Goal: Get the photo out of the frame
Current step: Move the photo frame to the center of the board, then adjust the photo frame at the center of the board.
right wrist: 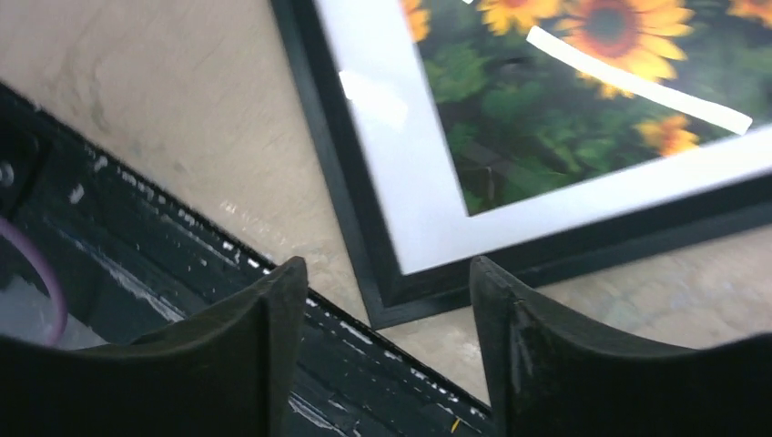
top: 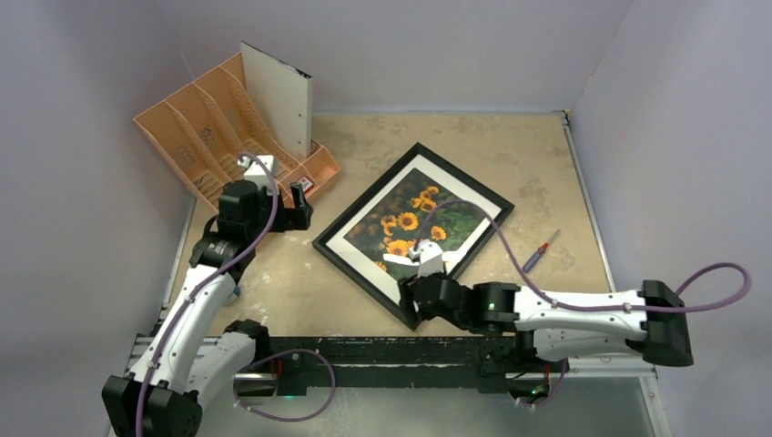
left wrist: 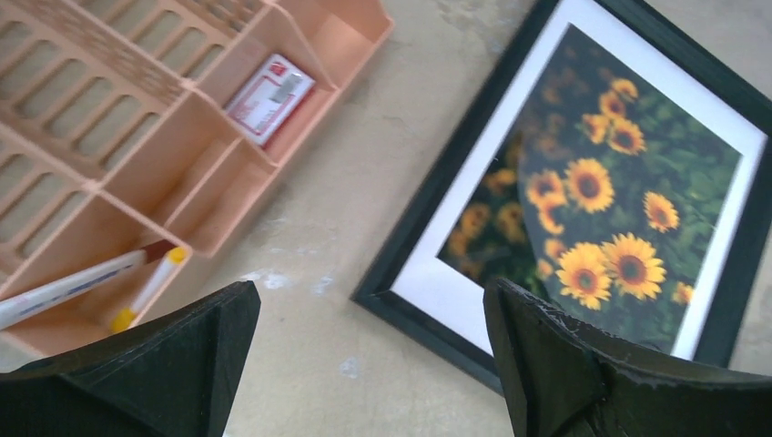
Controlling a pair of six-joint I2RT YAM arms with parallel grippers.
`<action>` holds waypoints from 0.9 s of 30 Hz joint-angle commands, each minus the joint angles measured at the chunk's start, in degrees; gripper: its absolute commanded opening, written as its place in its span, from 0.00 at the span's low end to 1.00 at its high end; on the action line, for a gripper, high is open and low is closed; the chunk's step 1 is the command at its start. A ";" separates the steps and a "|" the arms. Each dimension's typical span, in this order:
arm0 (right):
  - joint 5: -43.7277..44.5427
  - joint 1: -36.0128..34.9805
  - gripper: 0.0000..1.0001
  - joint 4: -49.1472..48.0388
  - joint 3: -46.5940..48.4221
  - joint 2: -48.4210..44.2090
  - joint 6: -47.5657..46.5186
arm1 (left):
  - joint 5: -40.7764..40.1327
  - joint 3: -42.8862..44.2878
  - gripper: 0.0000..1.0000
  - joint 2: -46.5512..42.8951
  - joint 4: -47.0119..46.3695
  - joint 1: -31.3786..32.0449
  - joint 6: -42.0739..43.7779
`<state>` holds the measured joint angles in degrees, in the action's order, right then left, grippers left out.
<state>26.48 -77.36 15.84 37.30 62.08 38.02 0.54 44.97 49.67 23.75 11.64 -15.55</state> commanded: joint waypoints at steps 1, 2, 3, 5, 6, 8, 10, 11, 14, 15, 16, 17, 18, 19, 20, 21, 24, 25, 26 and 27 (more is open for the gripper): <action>13.95 1.11 0.70 14.13 0.67 -6.66 17.22 | 12.41 -1.11 1.00 5.00 -5.56 -0.24 -3.53; 14.36 2.29 0.72 15.92 0.25 -7.99 20.19 | 14.21 -0.96 1.00 7.40 -6.28 -0.17 -3.94; 14.12 3.81 0.72 16.93 -0.29 -9.09 21.98 | 14.66 -0.53 1.00 9.63 -6.57 0.11 -4.36; 9.85 9.01 0.73 16.09 -1.90 -10.86 22.16 | 12.62 -0.33 1.00 12.65 -8.49 2.23 -4.64; 7.01 12.21 0.74 15.48 -2.65 -11.30 21.49 | 10.80 -0.43 1.00 13.70 -9.68 3.50 -4.69; 3.64 18.22 0.75 16.14 -3.27 -11.69 21.23 | 9.08 -0.30 1.00 16.43 -12.06 5.61 -4.18; 2.86 22.15 0.77 16.92 -3.72 -12.32 21.72 | 10.21 0.49 1.00 19.26 -12.74 6.06 -3.50; 2.29 23.63 0.77 16.94 -4.03 -12.70 21.99 | 10.27 0.29 1.00 20.24 -13.93 6.23 -3.24; -3.71 28.56 0.77 13.27 -5.78 -13.02 20.58 | 11.81 0.04 1.00 24.58 -17.94 6.38 -2.41; -6.41 30.25 0.77 11.98 -6.15 -12.47 19.85 | 11.85 0.65 1.00 26.88 -18.07 6.38 -1.94; -8.05 31.48 0.78 11.26 -6.30 -11.72 19.50 | 11.87 1.07 1.00 28.44 -18.21 6.38 -1.08; -8.87 32.47 0.79 10.85 -6.47 -10.90 19.30 | 11.37 1.70 0.99 29.66 -17.85 6.38 -0.27; -9.69 33.56 0.79 10.42 -6.69 -10.02 18.99 | 10.28 2.56 0.99 30.58 -17.24 6.38 0.72; -10.56 34.52 0.80 9.98 -6.91 -9.29 18.75 | 9.33 3.08 0.99 31.07 -17.14 6.38 1.61; -11.54 35.60 0.81 9.23 -7.31 -8.61 18.66 | 8.44 3.50 0.99 31.43 -17.42 6.38 2.98; -12.38 36.76 0.82 8.13 -8.07 -8.06 18.62 | 7.88 3.88 0.99 31.80 -17.80 6.38 4.07; -16.08 40.06 0.83 3.81 -10.04 -6.98 18.63 | 8.39 5.59 0.99 33.70 -17.86 6.38 6.30; -17.47 41.04 0.84 2.77 -10.36 -6.71 18.37 | 9.03 6.05 0.99 34.67 -18.10 6.38 6.66; -18.19 41.71 0.85 2.04 -10.54 -6.42 18.32 | 10.00 6.56 0.99 35.69 -18.06 6.38 7.24; -18.18 42.03 0.85 1.67 -10.60 -6.01 18.32 | 10.53 7.15 0.99 36.70 -17.58 6.38 7.55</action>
<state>13.06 -37.47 22.39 27.57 55.20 56.84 9.65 47.99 83.83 9.10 17.82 -12.10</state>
